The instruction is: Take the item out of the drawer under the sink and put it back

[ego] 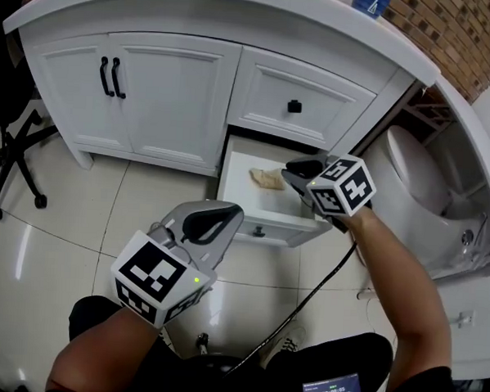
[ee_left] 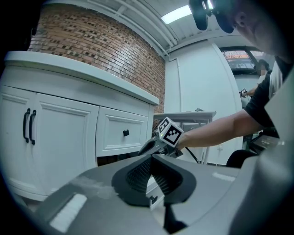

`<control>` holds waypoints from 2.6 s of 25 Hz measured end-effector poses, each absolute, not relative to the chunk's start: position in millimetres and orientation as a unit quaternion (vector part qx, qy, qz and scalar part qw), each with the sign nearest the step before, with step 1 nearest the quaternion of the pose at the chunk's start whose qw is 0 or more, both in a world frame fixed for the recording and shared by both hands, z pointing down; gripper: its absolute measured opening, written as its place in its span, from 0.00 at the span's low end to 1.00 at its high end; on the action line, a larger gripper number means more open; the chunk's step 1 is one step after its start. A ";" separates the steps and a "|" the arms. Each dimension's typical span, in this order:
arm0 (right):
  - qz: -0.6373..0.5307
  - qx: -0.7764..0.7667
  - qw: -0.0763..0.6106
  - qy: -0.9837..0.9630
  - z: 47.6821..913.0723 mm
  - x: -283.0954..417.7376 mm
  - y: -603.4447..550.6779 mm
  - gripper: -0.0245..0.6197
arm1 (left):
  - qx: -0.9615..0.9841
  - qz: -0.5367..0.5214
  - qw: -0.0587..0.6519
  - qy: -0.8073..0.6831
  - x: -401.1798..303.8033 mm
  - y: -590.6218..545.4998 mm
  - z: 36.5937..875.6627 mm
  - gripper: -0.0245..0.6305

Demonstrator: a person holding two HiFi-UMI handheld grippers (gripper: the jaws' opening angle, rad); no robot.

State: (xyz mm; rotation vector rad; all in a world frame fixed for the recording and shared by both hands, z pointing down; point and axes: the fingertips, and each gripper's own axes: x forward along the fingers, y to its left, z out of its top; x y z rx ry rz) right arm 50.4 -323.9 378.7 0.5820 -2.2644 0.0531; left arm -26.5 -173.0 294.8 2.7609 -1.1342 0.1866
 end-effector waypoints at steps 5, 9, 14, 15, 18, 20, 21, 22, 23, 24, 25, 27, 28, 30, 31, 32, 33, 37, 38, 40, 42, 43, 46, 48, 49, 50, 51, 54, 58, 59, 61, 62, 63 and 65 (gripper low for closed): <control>0.009 0.203 0.438 -0.876 413.3 40.5 -349.5 0.15 | 0.920 0.060 0.080 -0.379 -28.6 -176.3 295.2 0.04; 0.003 0.199 0.468 -0.861 436.4 35.2 -366.0 0.15 | 0.922 0.063 0.079 -0.374 -26.6 -176.7 299.6 0.04; 0.013 0.203 0.482 -0.852 460.8 32.1 -384.7 0.15 | 0.919 0.062 0.091 -0.378 -31.9 -180.6 301.6 0.04; 0.018 0.201 0.485 -0.851 466.6 33.2 -386.5 0.15 | 0.919 0.062 0.092 -0.378 -32.2 -181.6 301.4 0.04; 0.026 0.198 0.498 -0.844 482.5 40.4 -390.7 0.15 | 0.920 0.062 0.091 -0.376 -31.1 -183.2 302.7 0.04; 0.036 0.195 0.506 -0.839 493.7 44.9 -390.4 0.15 | 0.921 0.059 0.090 -0.375 -30.7 -184.0 301.7 0.04; 0.039 0.193 0.509 -0.838 497.9 45.4 -390.0 0.15 | 0.920 0.057 0.091 -0.376 -30.9 -184.4 301.2 0.04; 0.040 0.191 0.512 -0.836 501.5 45.2 -389.6 0.15 | 0.920 0.055 0.093 -0.377 -31.5 -184.9 300.5 0.04; 0.040 0.189 0.516 -0.835 504.8 44.7 -389.4 0.15 | 0.919 0.053 0.095 -0.378 -32.1 -185.4 300.1 0.04; 0.040 0.187 0.520 -0.833 508.0 44.6 -389.1 0.15 | 0.919 0.053 0.096 -0.379 -32.7 -185.6 300.7 0.04; 0.040 0.185 0.524 -0.830 511.2 44.8 -388.6 0.15 | 0.919 0.054 0.097 -0.378 -33.1 -185.6 301.5 0.04; 0.040 0.183 0.533 -0.825 516.7 47.1 -387.3 0.14 | 0.918 0.053 0.099 -0.379 -33.1 -185.7 301.2 0.04; 0.039 0.183 0.535 -0.824 518.0 48.1 -387.2 0.13 | 0.919 0.054 0.099 -0.379 -33.2 -185.6 301.6 0.04; 0.033 0.184 0.529 -0.828 516.2 44.9 -386.6 0.11 | 0.920 0.060 0.097 -0.376 -34.0 -185.2 304.2 0.04; 0.029 0.184 0.523 -0.832 513.7 41.7 -386.0 0.09 | 0.920 0.061 0.097 -0.376 -34.4 -185.1 304.5 0.04; 0.025 0.185 0.519 -0.834 511.0 39.7 -385.8 0.08 | 0.919 0.060 0.097 -0.377 -34.5 -185.1 304.0 0.04; 0.021 0.187 0.516 -0.836 507.8 38.8 -386.2 0.07 | 0.919 0.059 0.097 -0.377 -34.5 -184.9 303.4 0.04; 0.003 0.212 0.511 -0.833 488.2 47.5 -390.2 0.06 | 0.918 0.065 0.101 -0.378 -34.4 -182.9 302.4 0.04; -0.002 0.216 0.508 -0.834 481.6 46.3 -390.4 0.06 | 0.917 0.066 0.104 -0.380 -35.7 -182.2 302.8 0.04; -0.010 0.220 0.502 -0.836 470.7 43.9 -387.9 0.06 | 0.917 0.065 0.102 -0.380 -37.0 -181.0 303.9 0.04; -0.016 0.226 0.496 -0.838 458.3 46.8 -383.1 0.06 | 0.918 0.063 0.098 -0.380 -35.4 -180.8 303.5 0.04; -0.021 0.231 0.491 -0.839 450.1 48.4 -380.6 0.06 | 0.918 0.063 0.096 -0.380 -34.9 -180.7 303.3 0.04; -0.029 0.249 0.468 -0.847 422.2 51.0 -372.0 0.06 | 0.919 0.065 0.090 -0.379 -34.3 -179.0 302.0 0.04; -0.028 0.263 0.444 -0.856 401.8 52.5 -363.4 0.06 | 0.919 0.064 0.088 -0.378 -32.9 -176.3 300.7 0.04; -0.028 0.270 0.429 -0.861 391.0 53.0 -358.2 0.06 | 0.920 0.064 0.086 -0.378 -32.6 -175.1 300.0 0.04; -0.028 0.276 0.413 -0.868 380.0 53.1 -352.2 0.06 | 0.920 0.064 0.084 -0.378 -32.5 -174.3 299.4 0.04; -0.027 0.282 0.395 -0.874 369.3 53.3 -345.6 0.06 | 0.920 0.064 0.081 -0.378 -32.5 -173.8 298.7 0.04; -0.016 0.295 0.351 -0.889 342.9 57.3 -320.8 0.06 | 0.921 0.059 0.078 -0.377 -30.8 -173.3 296.6 0.04; 0.008 0.309 0.297 -0.903 318.5 64.5 -284.1 0.06 | 0.921 0.058 0.075 -0.377 -29.5 -172.9 295.5 0.04; 0.016 0.313 0.280 -0.907 312.8 65.9 -275.1 0.06 | 0.921 0.059 0.074 -0.378 -30.1 -172.7 295.5 0.04; 0.031 0.322 0.248 -0.913 302.5 70.2 -257.5 0.06 | 0.920 0.060 0.074 -0.381 -31.8 -172.2 295.6 0.04; 0.037 0.327 0.235 -0.915 298.0 73.3 -248.9 0.06 | 0.919 0.060 0.074 -0.383 -32.5 -172.1 295.3 0.04; 0.041 0.331 0.222 -0.916 293.6 76.7 -240.5 0.06 | 0.918 0.058 0.074 -0.385 -32.8 -172.4 294.6 0.04; 0.047 0.339 0.200 -0.918 285.6 84.0 -224.7 0.06 | 0.917 0.055 0.074 -0.387 -32.5 -173.1 293.0 0.04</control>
